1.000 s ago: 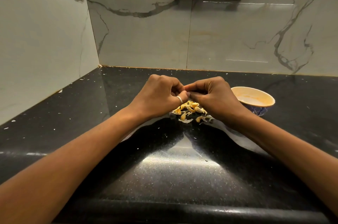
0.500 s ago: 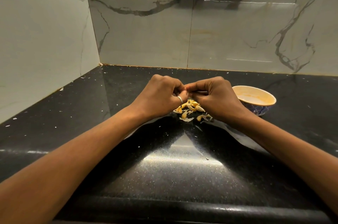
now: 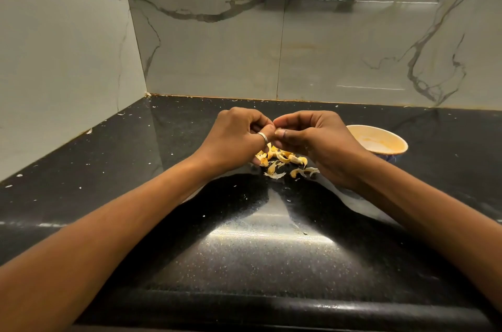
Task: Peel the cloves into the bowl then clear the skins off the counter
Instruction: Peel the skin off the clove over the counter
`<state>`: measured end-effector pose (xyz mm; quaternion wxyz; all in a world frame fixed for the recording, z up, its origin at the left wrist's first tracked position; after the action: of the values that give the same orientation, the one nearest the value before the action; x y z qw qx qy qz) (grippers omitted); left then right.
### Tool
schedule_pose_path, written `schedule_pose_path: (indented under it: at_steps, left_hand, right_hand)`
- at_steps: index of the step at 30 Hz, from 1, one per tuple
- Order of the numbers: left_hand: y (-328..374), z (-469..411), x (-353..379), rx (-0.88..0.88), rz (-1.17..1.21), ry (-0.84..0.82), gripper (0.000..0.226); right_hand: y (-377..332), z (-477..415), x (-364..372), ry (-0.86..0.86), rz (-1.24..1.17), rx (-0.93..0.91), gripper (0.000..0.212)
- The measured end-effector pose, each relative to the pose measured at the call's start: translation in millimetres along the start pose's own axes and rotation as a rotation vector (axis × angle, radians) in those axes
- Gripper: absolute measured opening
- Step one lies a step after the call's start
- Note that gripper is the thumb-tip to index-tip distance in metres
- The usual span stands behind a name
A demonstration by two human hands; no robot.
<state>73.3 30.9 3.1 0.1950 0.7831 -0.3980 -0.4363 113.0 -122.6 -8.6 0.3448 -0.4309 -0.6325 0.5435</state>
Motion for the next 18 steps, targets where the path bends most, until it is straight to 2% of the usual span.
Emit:
schedule_pose_path:
  at_steps: [4, 11, 15, 18]
  left_hand:
    - [-3.7, -2.2, -2.1, -0.054, 0.048, -0.003, 0.009]
    - [-5.0, -3.7, -10.7, 0.002, 0.003, 0.047, 0.017]
    - [-7.3, -4.1, -4.3, -0.042, 0.024, 0.01, 0.01]
    - [-7.6, -4.5, -0.6, -0.072, 0.101, -0.021, 0.015]
  right_hand:
    - [0.3, -2.9, -5.0, 0.032, -0.087, 0.038, 0.016]
    - [-2.8, -1.8, -6.6, 0.044, -0.081, 0.011, 0.02]
    - [-1.8, -3.1, -7.6, 0.044, -0.151, 0.031, 0.018]
    - [-1.7, -3.6, -8.8, 0.064, -0.192, 0.032, 0.017]
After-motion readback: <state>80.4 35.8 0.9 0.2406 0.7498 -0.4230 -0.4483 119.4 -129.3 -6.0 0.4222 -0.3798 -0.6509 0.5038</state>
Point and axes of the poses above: each hand's wrist, its own z-axis away from the middle knuckle, its own x-axis out of the palm, y = z × x, the point moved 5 cm from there along -z, towards the middle knuckle, and after that the axes turned 1 degree about z, right-handed, at the moved point
